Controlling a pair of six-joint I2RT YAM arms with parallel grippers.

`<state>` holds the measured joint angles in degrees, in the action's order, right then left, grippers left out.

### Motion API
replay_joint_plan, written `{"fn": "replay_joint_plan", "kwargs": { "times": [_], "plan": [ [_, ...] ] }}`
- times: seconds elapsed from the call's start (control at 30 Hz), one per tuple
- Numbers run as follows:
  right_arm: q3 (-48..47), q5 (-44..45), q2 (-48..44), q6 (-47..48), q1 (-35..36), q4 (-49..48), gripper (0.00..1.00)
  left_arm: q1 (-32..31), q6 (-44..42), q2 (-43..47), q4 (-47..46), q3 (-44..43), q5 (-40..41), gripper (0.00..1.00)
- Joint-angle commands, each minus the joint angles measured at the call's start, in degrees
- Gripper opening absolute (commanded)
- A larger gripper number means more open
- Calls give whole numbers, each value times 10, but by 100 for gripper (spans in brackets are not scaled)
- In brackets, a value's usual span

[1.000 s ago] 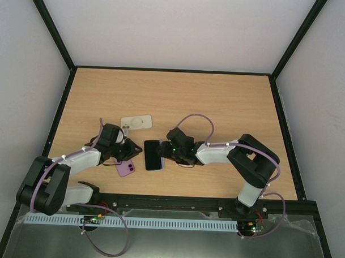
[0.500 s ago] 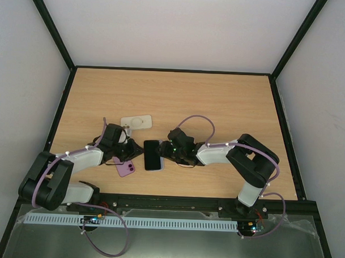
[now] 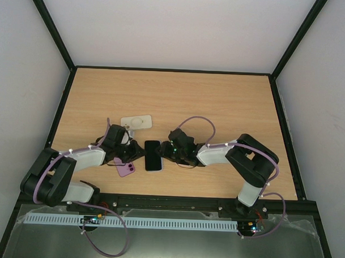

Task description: Put the phone into the phone case

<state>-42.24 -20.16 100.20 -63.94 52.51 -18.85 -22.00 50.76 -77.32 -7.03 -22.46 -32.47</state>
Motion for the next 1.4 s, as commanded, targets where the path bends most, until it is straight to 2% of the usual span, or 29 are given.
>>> {"fn": "replay_joint_plan", "kwargs": {
  "times": [0.0,0.2,0.5,0.93,1.17,1.37],
  "plan": [
    [7,-17,8,-12,2,-38,42,-11,9,-5,-14,-8,-6,11],
    [15,-48,4,-34,2,-90,41,-16,19,-3,-17,1,2,11],
    [64,-96,-37,-116,3,-217,41,-16,13,40,19,12,4,11],
    [96,-116,-3,-194,5,-354,41,-16,26,74,23,29,8,18],
    [94,-110,13,-185,6,-332,41,-16,28,78,12,32,3,20],
    [61,-94,23,-137,7,-233,36,-16,32,78,6,35,0,20]
  ]
}}
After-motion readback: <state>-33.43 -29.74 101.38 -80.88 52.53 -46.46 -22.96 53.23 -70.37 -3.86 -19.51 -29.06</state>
